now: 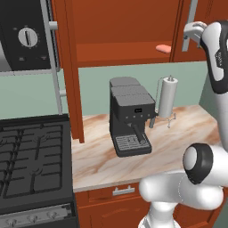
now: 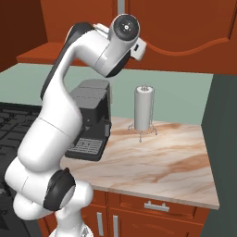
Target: Open the cabinet. Pick the bar soap and place it next to the sink. Then close the cabinet.
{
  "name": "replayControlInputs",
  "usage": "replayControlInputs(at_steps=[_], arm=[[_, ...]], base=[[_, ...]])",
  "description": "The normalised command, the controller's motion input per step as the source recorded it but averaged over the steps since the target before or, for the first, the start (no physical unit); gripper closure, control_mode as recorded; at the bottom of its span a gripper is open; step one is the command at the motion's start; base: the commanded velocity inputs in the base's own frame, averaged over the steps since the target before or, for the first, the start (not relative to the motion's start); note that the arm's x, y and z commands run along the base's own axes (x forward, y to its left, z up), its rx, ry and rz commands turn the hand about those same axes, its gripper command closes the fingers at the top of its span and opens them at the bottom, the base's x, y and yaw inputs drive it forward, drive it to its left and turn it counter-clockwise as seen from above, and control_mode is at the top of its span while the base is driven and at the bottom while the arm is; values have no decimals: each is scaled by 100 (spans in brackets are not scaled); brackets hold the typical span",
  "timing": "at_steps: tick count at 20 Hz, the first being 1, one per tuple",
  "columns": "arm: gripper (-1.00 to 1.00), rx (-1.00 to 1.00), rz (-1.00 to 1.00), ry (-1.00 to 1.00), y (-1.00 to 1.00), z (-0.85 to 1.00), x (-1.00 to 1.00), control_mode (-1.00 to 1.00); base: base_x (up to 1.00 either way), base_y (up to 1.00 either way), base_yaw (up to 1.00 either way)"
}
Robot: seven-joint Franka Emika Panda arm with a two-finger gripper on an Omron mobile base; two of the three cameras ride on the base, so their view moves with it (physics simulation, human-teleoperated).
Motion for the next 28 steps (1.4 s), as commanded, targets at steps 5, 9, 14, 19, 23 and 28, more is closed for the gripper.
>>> replayControlInputs(at_steps=[5,9,14,19,23,28], arm=[[-100,0,0,1,-11,0,19,-100],[-100,0,0,0,-12,0,26,-100],[-100,0,0,0,-8,0,28,-100],[-100,0,1,0,-1,0,29,-100],[-100,0,3,0,0,-2,32,-100],[-100,0,3,0,0,-6,30,-100]], base=[[0,0,0],[0,0,0],[0,0,0],[0,0,0],[0,0,0],[0,0,0]])
